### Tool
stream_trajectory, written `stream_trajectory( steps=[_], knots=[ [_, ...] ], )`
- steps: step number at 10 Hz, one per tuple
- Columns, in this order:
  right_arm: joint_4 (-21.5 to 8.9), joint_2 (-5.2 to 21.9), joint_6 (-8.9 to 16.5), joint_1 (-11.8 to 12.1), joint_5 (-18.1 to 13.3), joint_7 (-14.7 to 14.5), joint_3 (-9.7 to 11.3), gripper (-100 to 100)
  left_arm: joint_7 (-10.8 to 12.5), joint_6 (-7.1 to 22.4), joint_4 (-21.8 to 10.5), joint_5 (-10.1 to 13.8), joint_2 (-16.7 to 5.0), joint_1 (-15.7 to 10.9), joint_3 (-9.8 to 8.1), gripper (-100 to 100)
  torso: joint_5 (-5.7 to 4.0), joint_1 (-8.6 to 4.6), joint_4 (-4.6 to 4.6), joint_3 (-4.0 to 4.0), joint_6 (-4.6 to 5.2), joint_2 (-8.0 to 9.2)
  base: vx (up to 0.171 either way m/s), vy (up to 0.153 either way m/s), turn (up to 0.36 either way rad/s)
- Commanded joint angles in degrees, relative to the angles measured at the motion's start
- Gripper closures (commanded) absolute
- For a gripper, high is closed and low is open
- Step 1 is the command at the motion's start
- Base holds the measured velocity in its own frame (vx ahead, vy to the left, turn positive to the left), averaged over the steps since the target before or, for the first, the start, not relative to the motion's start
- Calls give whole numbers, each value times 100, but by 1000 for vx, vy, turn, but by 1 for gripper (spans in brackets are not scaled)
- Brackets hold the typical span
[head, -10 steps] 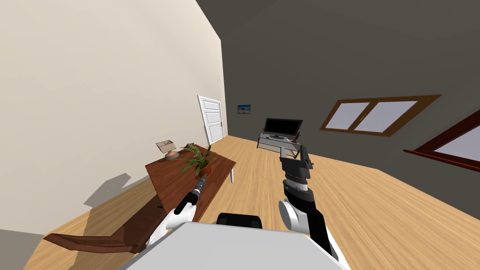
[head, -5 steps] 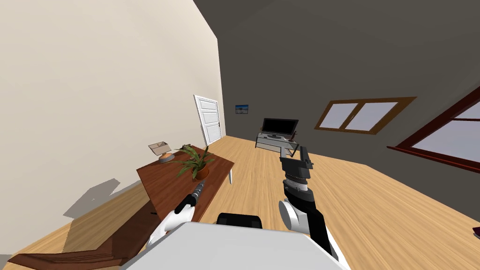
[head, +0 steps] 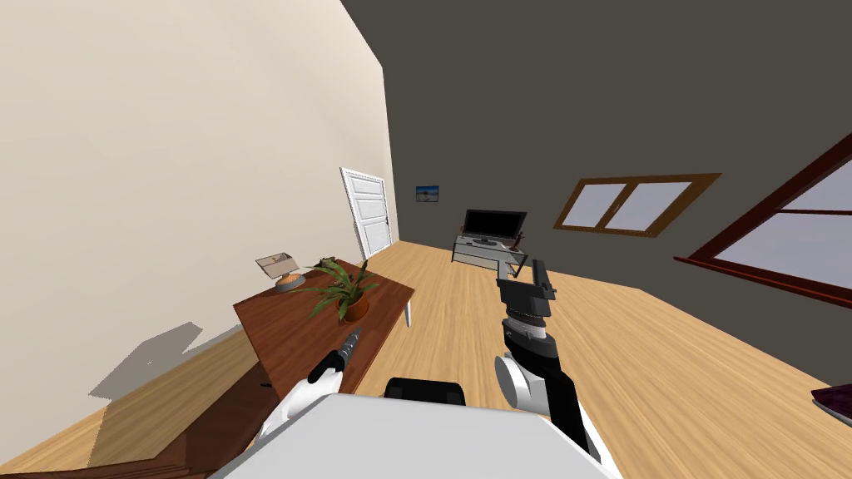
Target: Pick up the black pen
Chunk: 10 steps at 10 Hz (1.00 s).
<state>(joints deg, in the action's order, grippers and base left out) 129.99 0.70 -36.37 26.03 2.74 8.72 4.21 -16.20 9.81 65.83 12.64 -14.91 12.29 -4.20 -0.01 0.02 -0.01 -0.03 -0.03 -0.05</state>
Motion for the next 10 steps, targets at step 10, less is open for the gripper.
stream_trajectory(
  steps=[10],
  knots=[
    [0, 0, 0, 0, 0, 0, 0, 0, -387, 647, -1454, 234, -333, -448, 33, -100, 0, 2, 0, -3, 1, -5, 20, 8, -57]
  ],
)
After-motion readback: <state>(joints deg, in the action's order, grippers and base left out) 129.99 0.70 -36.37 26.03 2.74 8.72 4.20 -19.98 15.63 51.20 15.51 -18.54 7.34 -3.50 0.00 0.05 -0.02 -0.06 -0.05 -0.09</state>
